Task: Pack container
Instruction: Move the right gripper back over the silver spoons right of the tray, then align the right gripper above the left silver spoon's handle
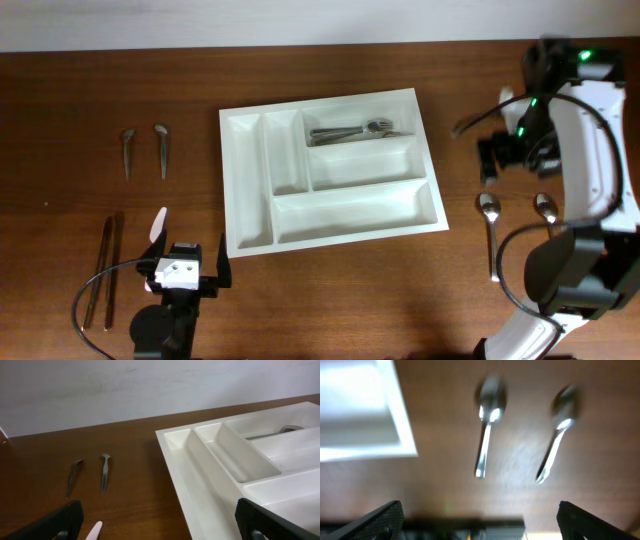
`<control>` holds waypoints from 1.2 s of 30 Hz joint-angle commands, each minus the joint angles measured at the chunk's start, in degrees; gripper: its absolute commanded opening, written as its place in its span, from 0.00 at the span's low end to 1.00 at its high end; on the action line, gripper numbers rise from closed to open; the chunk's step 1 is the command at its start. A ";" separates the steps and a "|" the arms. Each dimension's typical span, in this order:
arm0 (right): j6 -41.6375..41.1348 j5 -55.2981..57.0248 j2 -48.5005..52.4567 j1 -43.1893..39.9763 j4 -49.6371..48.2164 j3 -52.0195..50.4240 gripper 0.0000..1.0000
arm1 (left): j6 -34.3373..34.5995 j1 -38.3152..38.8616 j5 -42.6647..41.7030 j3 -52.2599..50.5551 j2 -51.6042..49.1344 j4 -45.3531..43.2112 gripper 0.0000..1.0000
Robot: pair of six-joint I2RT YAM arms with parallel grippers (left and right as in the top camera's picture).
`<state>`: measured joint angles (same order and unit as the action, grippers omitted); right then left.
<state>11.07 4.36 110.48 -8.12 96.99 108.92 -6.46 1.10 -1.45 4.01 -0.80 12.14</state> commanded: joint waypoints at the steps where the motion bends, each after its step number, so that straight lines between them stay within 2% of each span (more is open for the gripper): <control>1: 3.61 -0.28 -0.55 -1.90 -1.01 -5.53 0.99 | -0.92 -0.26 -0.24 -0.39 0.44 -0.20 0.99; 10: 2.05 -0.90 -0.52 -5.16 -2.99 -11.54 0.99 | -0.92 -0.26 -0.24 -0.39 0.44 -0.20 0.99; 22: -0.28 -1.16 -0.50 -5.05 -20.26 -29.24 0.99 | -0.92 -0.26 -0.26 -0.39 0.44 -0.20 0.99; 36: -0.63 -2.47 -0.50 -5.09 -28.09 -35.06 0.99 | -0.92 -0.26 -0.24 -0.39 0.44 -0.20 0.99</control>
<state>10.90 2.66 110.85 -13.04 69.67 75.18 -6.46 1.10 -1.48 4.01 -0.80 12.14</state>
